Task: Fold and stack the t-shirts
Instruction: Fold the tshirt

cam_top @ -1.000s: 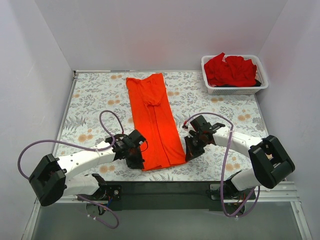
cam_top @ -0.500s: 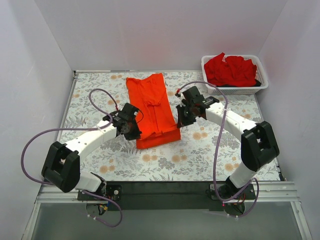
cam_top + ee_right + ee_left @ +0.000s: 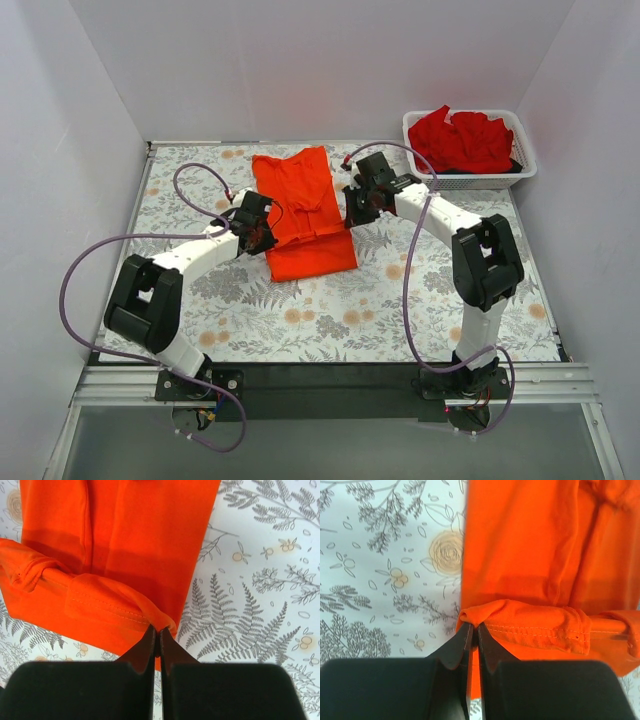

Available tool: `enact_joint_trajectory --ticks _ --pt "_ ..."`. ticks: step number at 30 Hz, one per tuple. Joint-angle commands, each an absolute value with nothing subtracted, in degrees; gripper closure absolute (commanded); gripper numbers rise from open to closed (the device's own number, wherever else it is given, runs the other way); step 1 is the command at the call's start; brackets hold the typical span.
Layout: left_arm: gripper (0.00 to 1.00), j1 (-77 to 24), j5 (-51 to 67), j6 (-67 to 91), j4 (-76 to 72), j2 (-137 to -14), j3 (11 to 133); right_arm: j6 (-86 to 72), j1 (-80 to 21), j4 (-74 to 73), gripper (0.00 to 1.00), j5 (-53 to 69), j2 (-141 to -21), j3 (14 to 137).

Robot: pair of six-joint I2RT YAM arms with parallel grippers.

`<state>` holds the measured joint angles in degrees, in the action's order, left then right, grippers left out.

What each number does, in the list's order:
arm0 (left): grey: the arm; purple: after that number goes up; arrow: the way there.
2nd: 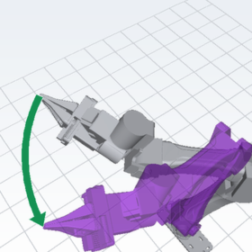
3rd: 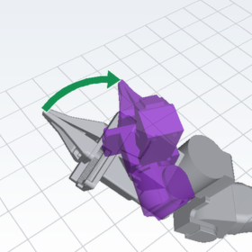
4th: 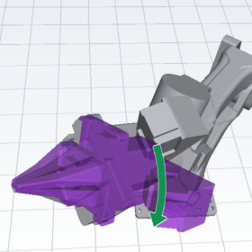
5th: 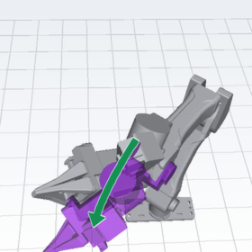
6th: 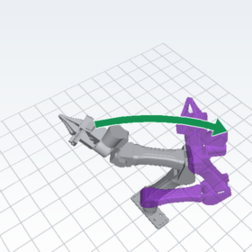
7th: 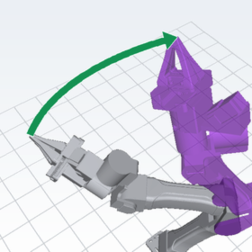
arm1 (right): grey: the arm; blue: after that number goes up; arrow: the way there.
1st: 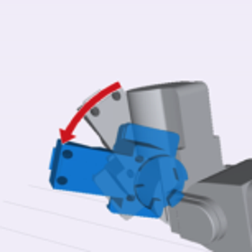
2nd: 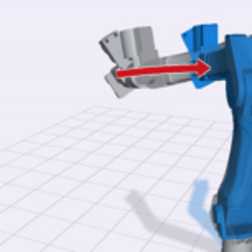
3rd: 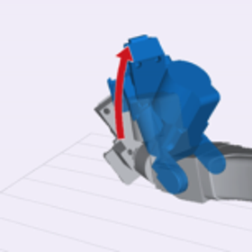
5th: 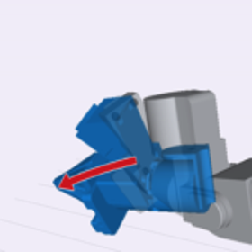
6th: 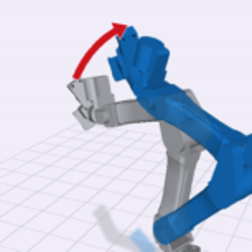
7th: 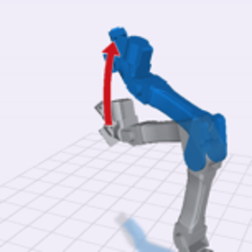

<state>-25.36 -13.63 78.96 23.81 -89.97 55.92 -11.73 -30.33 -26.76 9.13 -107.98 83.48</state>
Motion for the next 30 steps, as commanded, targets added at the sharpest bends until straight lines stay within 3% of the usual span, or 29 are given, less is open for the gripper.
enact_joint_trajectory --ticks 1,30 --pt "1.00 -23.82 -18.89 78.39 19.69 -90.44 57.48 -10.19 -28.92 -22.77 0.99 8.79 -109.94 87.62" --pt "1.00 -20.13 -21.53 77.26 7.83 -98.61 58.71 -11.07 -26.02 -13.10 0.99 10.72 -118.47 91.14"
